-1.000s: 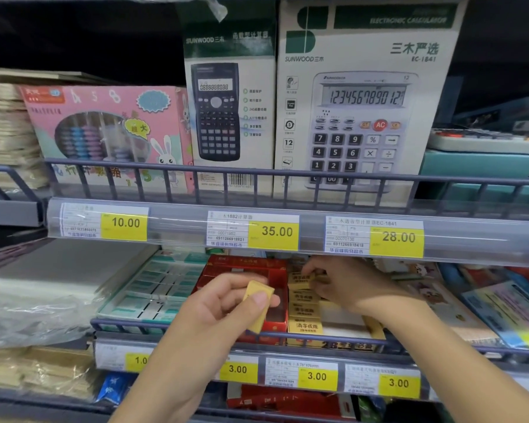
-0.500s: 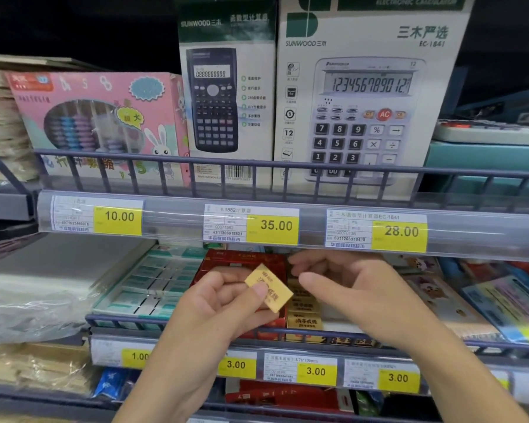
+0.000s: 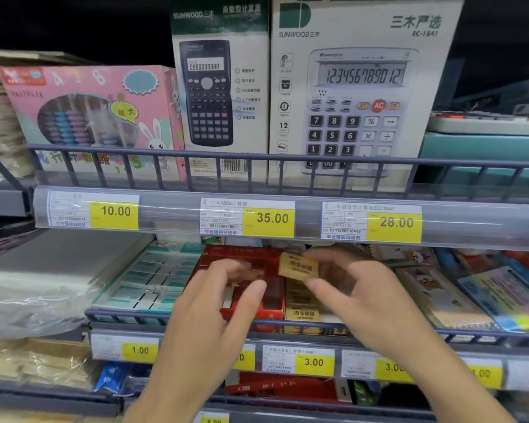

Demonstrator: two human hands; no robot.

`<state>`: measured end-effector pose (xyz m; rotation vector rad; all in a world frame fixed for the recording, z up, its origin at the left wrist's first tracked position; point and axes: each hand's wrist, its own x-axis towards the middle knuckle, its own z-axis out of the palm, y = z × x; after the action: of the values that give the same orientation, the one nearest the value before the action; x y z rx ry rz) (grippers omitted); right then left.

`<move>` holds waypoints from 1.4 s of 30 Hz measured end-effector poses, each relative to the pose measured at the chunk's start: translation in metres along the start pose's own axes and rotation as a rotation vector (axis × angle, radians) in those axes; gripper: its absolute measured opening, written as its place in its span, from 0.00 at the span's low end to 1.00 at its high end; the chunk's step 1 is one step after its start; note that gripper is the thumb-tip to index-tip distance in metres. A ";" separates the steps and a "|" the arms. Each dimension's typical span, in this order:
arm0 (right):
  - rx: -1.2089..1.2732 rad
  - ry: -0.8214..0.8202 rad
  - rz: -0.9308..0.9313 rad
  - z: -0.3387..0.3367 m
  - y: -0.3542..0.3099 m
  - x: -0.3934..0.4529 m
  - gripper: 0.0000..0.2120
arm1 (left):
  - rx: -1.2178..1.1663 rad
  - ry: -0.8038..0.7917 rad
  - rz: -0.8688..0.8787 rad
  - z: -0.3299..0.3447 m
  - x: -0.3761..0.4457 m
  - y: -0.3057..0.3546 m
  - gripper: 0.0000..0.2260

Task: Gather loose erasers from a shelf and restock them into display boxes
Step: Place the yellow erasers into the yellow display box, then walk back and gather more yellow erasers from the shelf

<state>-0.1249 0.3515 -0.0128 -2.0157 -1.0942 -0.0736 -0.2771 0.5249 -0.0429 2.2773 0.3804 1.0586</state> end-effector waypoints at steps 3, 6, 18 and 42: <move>-0.171 -0.040 0.116 -0.009 0.017 0.015 0.13 | 0.274 -0.094 0.168 0.009 -0.005 -0.013 0.20; -0.246 -0.096 0.192 -0.007 0.027 0.031 0.15 | 0.434 -0.099 0.256 0.017 -0.009 -0.019 0.24; -0.361 -0.270 0.164 0.016 0.027 0.053 0.14 | 0.547 -0.040 0.319 0.026 -0.009 -0.028 0.24; 0.506 0.199 0.490 0.082 0.000 -0.212 0.07 | -0.638 -0.535 -0.345 0.014 -0.129 -0.070 0.06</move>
<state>-0.2821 0.2654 -0.1522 -1.7107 -0.4149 0.2308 -0.3495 0.5119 -0.1706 1.7342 0.1645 0.3006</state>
